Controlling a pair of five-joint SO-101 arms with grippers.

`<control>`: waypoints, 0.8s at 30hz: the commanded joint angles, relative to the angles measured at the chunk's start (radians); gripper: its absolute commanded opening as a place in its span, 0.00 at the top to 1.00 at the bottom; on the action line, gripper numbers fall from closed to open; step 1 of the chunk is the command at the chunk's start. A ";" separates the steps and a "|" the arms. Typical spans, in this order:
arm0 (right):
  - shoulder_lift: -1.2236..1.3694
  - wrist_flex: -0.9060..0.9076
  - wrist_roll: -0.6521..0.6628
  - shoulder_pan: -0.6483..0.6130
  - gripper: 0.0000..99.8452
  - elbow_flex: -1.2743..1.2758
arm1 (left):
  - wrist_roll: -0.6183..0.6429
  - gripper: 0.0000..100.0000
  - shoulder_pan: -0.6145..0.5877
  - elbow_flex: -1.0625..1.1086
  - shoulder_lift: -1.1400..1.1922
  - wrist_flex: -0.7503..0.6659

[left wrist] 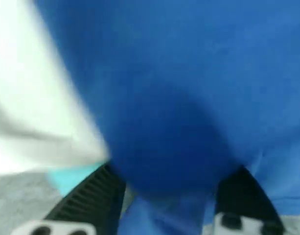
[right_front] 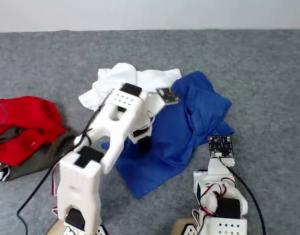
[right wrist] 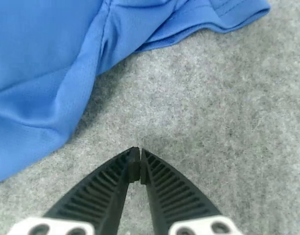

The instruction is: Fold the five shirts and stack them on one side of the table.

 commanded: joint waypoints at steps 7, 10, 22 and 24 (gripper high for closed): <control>-0.007 0.008 0.009 0.001 0.99 0.015 | 0.006 1.00 0.000 -0.166 0.054 -0.005; -0.007 0.008 0.009 0.001 0.99 0.015 | 0.008 1.00 -0.021 -0.249 0.029 0.075; -0.007 0.008 0.009 0.001 0.99 0.015 | 0.152 1.00 -0.345 -0.630 -0.229 0.249; -0.007 0.008 0.009 0.001 0.99 0.015 | 0.164 1.00 -0.408 -0.659 -0.288 0.249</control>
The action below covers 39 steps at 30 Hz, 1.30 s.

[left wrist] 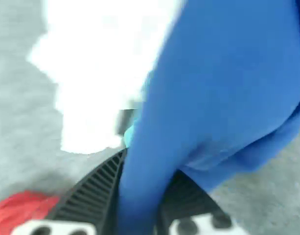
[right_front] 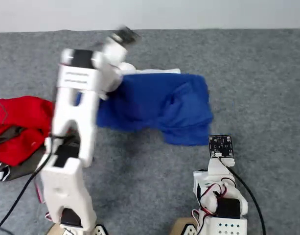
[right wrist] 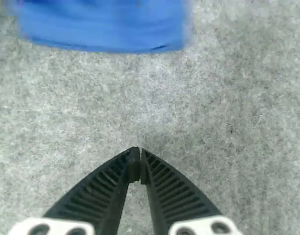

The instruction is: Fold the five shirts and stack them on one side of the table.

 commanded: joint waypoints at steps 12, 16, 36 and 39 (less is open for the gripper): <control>-0.007 0.008 0.009 0.001 0.99 0.015 | 0.080 1.00 -0.572 -0.157 -0.397 0.009; -0.007 0.008 0.009 0.001 0.99 0.015 | 0.094 1.00 -0.746 -0.159 -0.413 -0.038; -0.007 0.008 0.009 0.001 0.99 0.015 | 0.135 1.00 -1.099 -0.008 -0.404 -0.319; -0.007 0.008 0.009 0.001 0.99 0.015 | 0.135 1.00 -1.099 -0.004 -0.404 -0.373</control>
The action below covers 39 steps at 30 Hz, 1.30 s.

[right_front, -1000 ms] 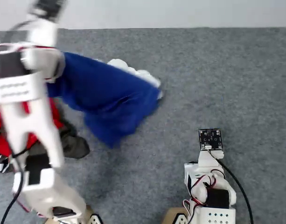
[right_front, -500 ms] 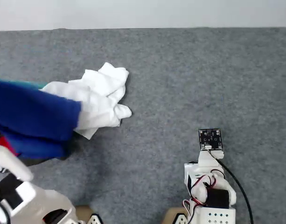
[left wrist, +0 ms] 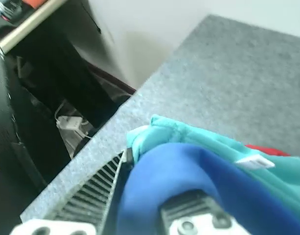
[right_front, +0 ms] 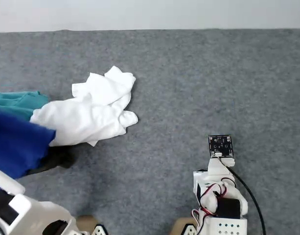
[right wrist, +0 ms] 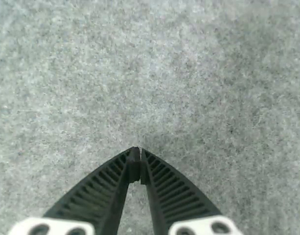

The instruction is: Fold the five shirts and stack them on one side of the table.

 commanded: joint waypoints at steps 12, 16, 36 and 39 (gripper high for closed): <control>-0.007 0.008 0.009 0.001 0.99 0.015 | -0.075 0.97 0.020 0.082 -0.054 -0.189; -0.007 0.008 0.009 0.001 0.99 0.015 | -0.120 0.84 0.014 0.116 -0.054 -0.190; -0.007 0.008 0.009 0.001 0.99 0.015 | -0.077 0.77 0.138 0.038 -0.261 -0.080; -0.007 0.008 0.009 0.001 0.99 0.015 | -0.077 0.77 0.212 0.038 -0.311 0.048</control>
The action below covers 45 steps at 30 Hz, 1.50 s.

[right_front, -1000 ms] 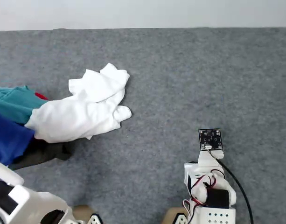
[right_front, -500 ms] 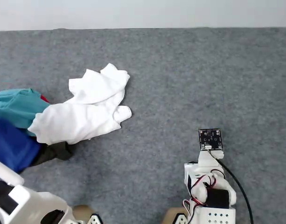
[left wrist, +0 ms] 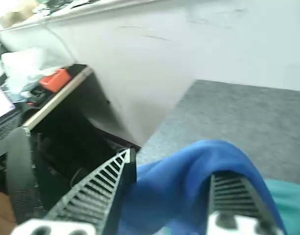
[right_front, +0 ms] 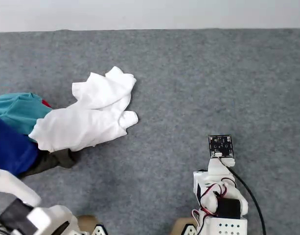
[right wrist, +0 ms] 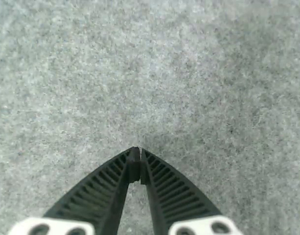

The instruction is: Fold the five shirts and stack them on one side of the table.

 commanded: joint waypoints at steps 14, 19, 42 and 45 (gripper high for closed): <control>-0.007 0.008 0.009 0.001 0.99 0.015 | 0.071 0.99 0.322 0.074 -0.221 0.387; -0.007 0.008 0.009 -0.002 0.99 0.015 | 0.075 0.99 0.459 0.208 -0.330 0.385; -0.007 -0.002 0.009 0.005 0.99 -0.112 | 0.095 0.99 0.526 0.384 -0.419 0.382; -0.007 -0.002 0.009 0.005 0.99 -0.163 | -0.002 0.99 0.331 0.384 -0.420 0.334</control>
